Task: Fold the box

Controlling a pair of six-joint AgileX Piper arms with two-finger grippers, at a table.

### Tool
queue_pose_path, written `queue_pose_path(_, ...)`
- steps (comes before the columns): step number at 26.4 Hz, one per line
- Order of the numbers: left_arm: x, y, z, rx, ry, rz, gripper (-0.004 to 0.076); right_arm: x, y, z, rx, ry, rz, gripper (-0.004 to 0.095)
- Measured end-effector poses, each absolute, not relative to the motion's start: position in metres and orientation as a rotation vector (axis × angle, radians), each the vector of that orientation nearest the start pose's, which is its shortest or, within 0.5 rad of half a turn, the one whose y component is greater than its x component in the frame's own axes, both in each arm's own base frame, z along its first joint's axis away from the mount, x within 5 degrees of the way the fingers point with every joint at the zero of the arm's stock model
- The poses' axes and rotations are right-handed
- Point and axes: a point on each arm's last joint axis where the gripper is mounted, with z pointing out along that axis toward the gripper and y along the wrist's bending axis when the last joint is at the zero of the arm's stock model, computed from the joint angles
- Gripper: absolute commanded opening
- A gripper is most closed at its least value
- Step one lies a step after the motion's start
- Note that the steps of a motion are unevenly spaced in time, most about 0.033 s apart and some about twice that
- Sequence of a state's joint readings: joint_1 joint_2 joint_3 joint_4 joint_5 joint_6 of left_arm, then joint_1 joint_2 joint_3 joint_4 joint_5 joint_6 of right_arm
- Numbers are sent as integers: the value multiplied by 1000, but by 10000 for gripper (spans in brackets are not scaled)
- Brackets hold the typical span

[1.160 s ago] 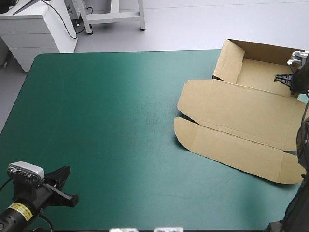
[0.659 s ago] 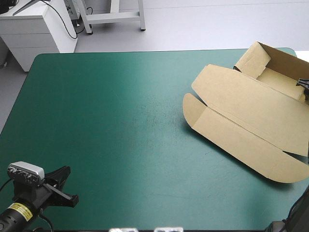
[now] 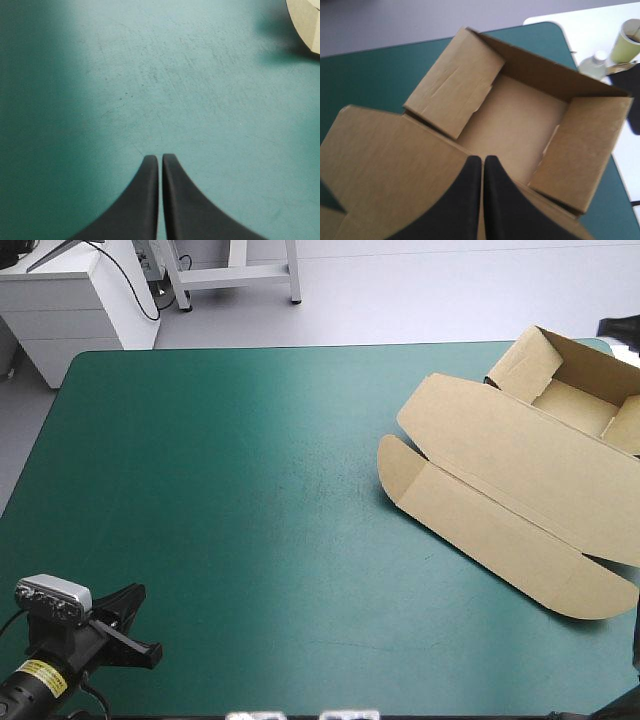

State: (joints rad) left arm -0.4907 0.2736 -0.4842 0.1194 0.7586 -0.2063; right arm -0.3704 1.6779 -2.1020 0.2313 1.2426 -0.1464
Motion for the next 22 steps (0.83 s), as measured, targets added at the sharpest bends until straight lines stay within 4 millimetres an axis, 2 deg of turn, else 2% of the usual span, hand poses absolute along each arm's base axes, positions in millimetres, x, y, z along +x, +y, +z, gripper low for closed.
queue_pose_path(2, 50, -18, 291, 325, 2014, -301, 6, 321, -82, 472, 144, 2315, 62, -1)
queue_pose_path(4, 50, -18, 291, 325, 2012, -302, 6, 307, -47, 457, 6, 2349, 134, -1)
queue_pose_path(6, 50, -18, 291, 324, 2013, -303, 6, 295, -24, 448, -96, 2344, 187, -1)
queue_pose_path(10, 50, -19, 291, 295, 2018, -321, 6, 261, 9, 428, -242, 2343, 257, 0)
queue_pose_path(12, 51, -19, 291, 286, 2017, -327, 6, 242, 17, 421, -282, 2327, 261, -1)
queue_pose_path(13, 50, -18, 291, 282, 2017, -330, 6, 226, 20, 412, -300, 2311, 254, -1)
queue_pose_path(19, 46, -16, 290, 275, 1988, -339, 6, 176, 19, 379, -285, 2214, 197, -20)
queue_pose_path(21, 42, -14, 284, 273, 1974, -340, 6, 152, 18, 357, -274, 2167, 168, -20)
queue_pose_path(22, 41, -13, 282, 273, 1972, -340, 6, 147, 18, 350, -272, 2155, 160, -20)
